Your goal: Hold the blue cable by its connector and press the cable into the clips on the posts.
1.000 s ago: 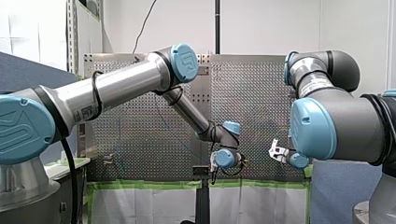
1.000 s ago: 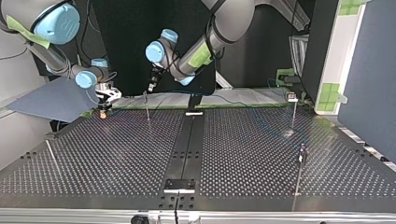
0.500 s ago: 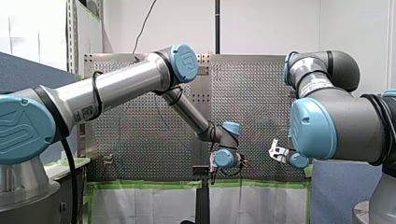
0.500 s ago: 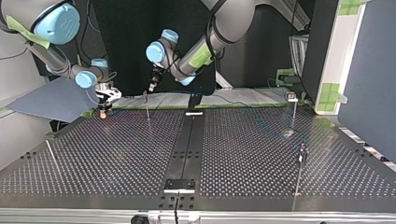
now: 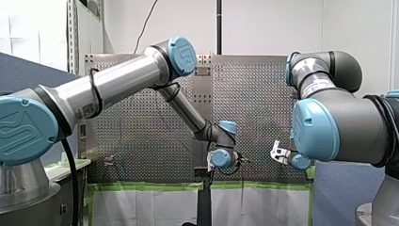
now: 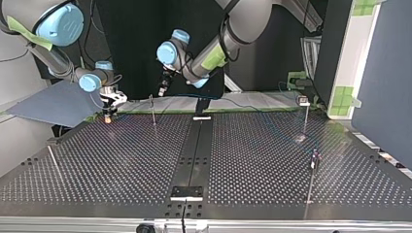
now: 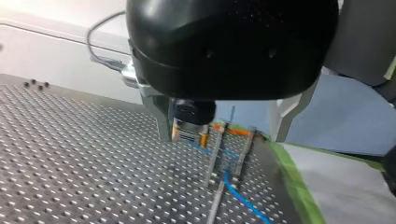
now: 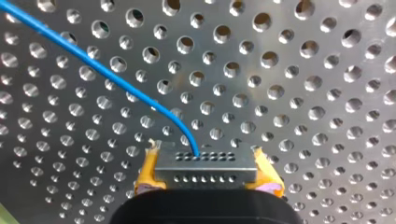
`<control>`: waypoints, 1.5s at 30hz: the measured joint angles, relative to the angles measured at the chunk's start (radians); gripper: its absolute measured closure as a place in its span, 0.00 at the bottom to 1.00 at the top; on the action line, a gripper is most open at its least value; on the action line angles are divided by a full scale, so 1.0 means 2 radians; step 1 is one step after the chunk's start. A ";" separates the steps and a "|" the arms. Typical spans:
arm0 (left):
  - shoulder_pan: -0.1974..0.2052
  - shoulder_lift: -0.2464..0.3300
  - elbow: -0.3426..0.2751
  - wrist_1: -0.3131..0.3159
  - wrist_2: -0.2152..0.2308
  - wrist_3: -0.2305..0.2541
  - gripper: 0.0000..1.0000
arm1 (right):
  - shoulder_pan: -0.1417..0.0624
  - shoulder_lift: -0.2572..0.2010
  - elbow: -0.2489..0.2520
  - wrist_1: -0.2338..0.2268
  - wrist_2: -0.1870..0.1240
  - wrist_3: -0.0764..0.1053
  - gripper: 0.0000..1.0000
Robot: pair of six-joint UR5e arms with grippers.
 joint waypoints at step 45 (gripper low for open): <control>-0.010 0.195 -0.195 0.195 -0.089 -0.045 0.00 | 0.008 0.000 0.000 0.000 0.001 0.000 1.00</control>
